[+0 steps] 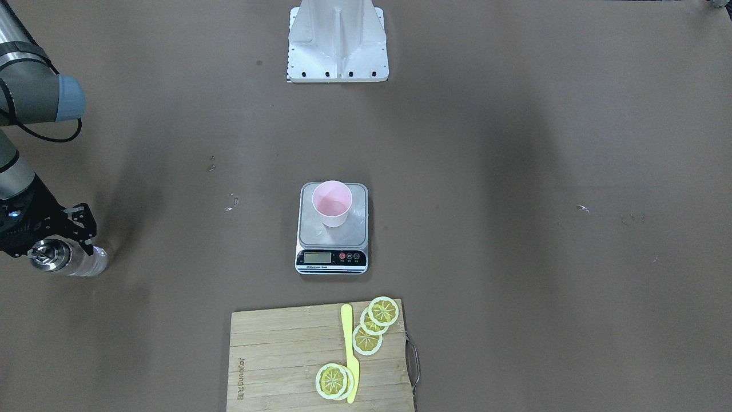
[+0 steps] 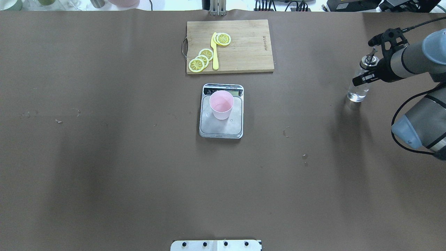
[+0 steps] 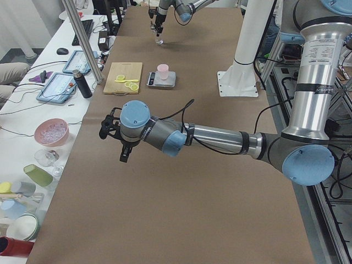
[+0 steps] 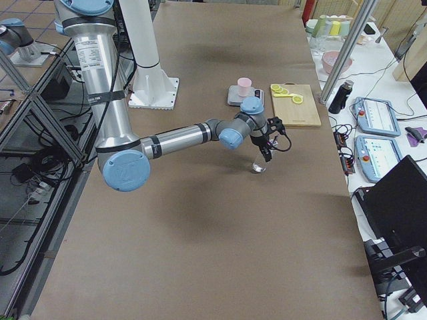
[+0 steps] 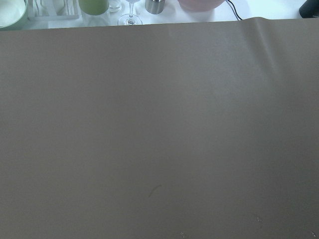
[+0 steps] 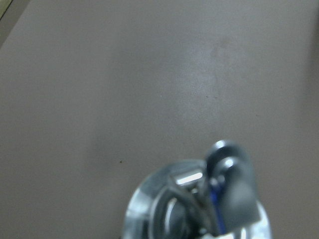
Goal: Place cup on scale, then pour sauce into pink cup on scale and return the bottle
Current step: 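Hold the bottle standing on the table with the right gripper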
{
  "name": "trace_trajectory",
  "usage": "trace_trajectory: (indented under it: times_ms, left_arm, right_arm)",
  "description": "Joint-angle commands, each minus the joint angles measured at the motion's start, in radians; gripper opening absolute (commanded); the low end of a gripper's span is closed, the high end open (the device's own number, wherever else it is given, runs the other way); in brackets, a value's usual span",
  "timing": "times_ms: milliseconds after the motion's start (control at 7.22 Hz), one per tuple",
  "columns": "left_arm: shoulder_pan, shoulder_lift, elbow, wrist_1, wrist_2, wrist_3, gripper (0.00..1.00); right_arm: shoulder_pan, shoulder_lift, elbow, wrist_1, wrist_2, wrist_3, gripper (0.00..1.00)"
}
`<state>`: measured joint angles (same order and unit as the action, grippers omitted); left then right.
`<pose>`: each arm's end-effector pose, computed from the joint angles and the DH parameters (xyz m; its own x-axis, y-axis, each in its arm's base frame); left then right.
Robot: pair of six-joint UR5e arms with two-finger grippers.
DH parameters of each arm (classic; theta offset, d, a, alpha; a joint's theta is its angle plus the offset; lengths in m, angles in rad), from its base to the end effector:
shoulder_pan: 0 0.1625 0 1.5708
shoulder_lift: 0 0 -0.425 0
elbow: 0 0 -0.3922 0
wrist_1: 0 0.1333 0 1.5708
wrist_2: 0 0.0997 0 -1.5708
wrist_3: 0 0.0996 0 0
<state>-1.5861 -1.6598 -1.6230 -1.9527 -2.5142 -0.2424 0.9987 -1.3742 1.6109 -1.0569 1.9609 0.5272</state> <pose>-0.0610 -0.5408 0.5315 0.5726 0.1759 -0.8007 0.1552 0.9358 0.3166 -0.2446 -0.5561 0.4867 0.7498 -0.3119 0.5835 0.0216 0.8930 0.4495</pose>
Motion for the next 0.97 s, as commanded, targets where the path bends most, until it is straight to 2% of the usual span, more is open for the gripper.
trace_trajectory:
  times_ms: [0,277,415,554,692,830]
  left_arm:
    - [0.000,0.000,0.000,0.000,0.000,0.000,0.97]
    - [0.000,0.000,0.000,0.000,0.000,0.002,0.97]
    - [0.000,0.000,0.000,0.000,0.000,0.000,0.97]
    - [0.000,0.000,0.000,0.000,0.000,0.000,0.97]
    - [0.000,0.000,0.000,0.000,0.000,0.000,0.97]
    - [0.000,0.000,0.000,0.000,0.000,0.000,0.97]
  right_arm:
    - [0.000,0.001,0.000,0.000,-0.001,0.000,0.66]
    - [0.000,0.003,-0.002,-0.002,0.000,0.004,0.72]
    - [0.000,0.001,0.000,0.000,-0.001,0.004,0.83]
    - [0.000,0.001,0.000,0.000,-0.001,0.004,0.87]
    - [0.001,0.000,0.001,0.000,-0.002,0.004,0.99]
    - [0.001,-0.003,0.006,0.000,-0.002,0.004,1.00]
